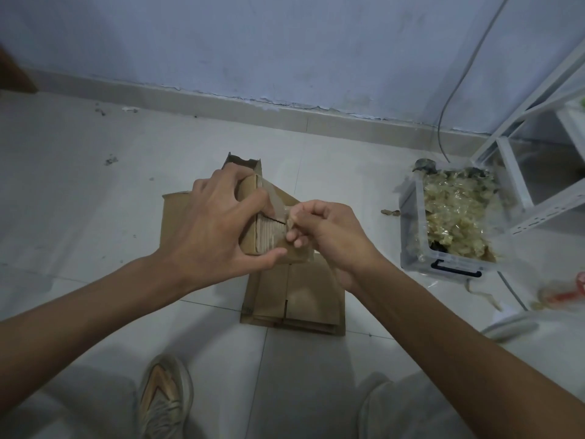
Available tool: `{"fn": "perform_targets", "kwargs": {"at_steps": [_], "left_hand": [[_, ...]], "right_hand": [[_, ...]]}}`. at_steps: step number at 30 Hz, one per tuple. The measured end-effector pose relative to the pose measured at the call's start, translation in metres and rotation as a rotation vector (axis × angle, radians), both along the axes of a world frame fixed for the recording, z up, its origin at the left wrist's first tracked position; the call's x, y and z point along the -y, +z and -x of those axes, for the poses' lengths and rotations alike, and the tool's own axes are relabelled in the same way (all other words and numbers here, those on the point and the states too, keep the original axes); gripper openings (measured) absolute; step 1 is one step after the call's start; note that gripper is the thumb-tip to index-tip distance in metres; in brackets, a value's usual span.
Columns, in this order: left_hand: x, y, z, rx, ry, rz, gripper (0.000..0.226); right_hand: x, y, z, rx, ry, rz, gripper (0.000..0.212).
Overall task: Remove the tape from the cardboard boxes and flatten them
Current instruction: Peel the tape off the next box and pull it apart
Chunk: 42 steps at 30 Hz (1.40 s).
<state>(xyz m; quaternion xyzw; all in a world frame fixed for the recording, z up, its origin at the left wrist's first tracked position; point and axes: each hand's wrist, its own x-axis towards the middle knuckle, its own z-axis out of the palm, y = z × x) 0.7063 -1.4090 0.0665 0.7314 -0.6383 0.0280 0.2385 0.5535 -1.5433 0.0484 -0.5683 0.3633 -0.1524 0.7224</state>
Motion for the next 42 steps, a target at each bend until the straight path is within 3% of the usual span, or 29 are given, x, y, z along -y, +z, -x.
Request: {"fn": "perform_targets", "kwargs": {"at_steps": [2,3,4,7,8,10,12,14,18,21,26,30,34,37,40,42], "left_hand": [[0.0,0.002,-0.001,-0.008,0.0,0.005,0.061],[0.001,0.003,-0.001,0.0,-0.001,0.005,0.061],[0.001,0.004,0.0,0.02,-0.004,0.005,0.061],[0.003,0.007,0.001,0.028,0.0,0.015,0.062],[0.002,0.007,0.001,0.016,0.01,0.02,0.061],[0.001,0.007,-0.003,0.03,0.026,0.019,0.06],[-0.001,0.005,-0.006,0.039,0.036,0.002,0.059],[-0.002,0.003,-0.007,0.016,0.038,-0.006,0.059],[-0.002,0.004,-0.006,0.014,0.027,0.006,0.059],[-0.004,0.002,-0.006,0.017,0.021,-0.002,0.058],[-0.006,-0.001,-0.003,0.072,-0.004,-0.031,0.058],[-0.006,-0.004,-0.001,0.143,-0.003,-0.045,0.06],[-0.002,-0.006,0.001,0.172,0.028,-0.046,0.063],[-0.003,-0.005,0.0,0.123,0.041,-0.041,0.064],[-0.004,-0.001,-0.005,0.103,0.01,-0.04,0.064],[-0.003,-0.001,-0.007,0.1,-0.044,-0.051,0.062]], "right_hand": [[0.001,0.002,0.002,0.063,-0.032,-0.158,0.009],[0.002,0.001,0.002,0.065,-0.042,-0.102,0.009],[0.002,-0.002,0.002,0.026,-0.045,0.081,0.01],[0.003,-0.012,-0.001,-0.163,-0.047,0.929,0.014],[0.001,-0.013,-0.002,-0.161,-0.055,1.042,0.013],[-0.001,-0.015,-0.001,-0.087,-0.064,0.985,0.018],[-0.002,-0.013,0.002,-0.001,-0.041,0.729,0.022],[-0.002,-0.009,0.003,0.033,-0.004,0.504,0.013],[0.004,-0.01,0.003,-0.16,0.042,0.612,0.017],[0.002,-0.006,0.002,-0.152,0.106,0.621,0.016],[0.0,0.003,0.001,-0.211,0.158,0.467,0.017],[-0.009,-0.001,-0.001,-0.249,0.056,0.368,0.019],[-0.014,-0.008,-0.004,-0.135,-0.059,0.114,0.017],[-0.008,-0.012,-0.003,-0.171,0.069,0.536,0.016],[0.01,-0.003,-0.001,-0.158,0.309,0.671,0.022],[0.023,0.0,0.0,-0.29,0.478,0.894,0.026]]}}
